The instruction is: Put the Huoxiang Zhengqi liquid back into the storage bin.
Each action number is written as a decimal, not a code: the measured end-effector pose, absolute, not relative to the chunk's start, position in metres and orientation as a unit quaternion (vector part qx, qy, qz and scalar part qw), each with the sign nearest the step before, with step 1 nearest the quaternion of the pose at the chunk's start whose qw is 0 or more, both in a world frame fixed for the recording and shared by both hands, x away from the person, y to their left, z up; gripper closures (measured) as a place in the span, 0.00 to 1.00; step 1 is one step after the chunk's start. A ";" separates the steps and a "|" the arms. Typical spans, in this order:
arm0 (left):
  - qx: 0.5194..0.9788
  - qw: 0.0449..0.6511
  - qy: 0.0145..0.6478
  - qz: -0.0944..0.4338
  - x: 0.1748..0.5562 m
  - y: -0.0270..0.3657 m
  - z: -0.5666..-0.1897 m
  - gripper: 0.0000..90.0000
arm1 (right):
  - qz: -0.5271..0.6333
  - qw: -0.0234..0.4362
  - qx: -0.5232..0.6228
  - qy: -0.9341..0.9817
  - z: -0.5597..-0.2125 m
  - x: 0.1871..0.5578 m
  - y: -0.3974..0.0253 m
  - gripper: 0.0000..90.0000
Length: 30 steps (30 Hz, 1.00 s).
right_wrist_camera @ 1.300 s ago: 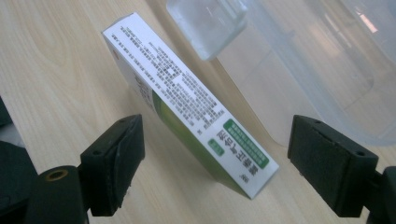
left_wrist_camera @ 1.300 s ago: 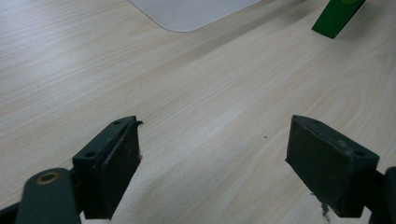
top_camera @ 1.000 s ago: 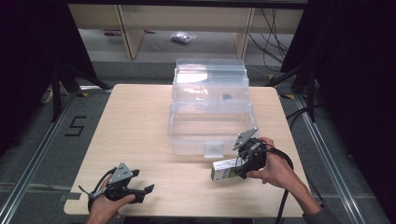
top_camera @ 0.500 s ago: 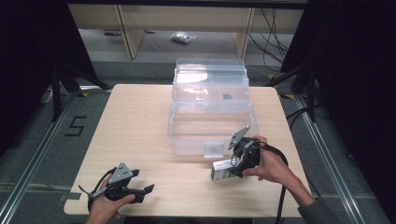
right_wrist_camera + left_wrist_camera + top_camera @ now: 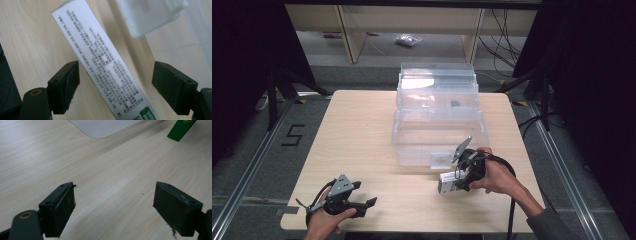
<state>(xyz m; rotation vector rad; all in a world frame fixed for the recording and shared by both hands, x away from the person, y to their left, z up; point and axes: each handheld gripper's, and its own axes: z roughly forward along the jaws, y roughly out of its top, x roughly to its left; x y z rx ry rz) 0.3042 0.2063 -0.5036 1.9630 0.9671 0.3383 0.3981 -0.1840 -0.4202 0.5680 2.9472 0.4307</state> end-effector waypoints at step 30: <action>0.792 0.448 0.392 0.136 0.304 0.207 -0.504 0.19 | 0.056 0.019 0.118 0.991 -0.432 0.400 -0.173 0.71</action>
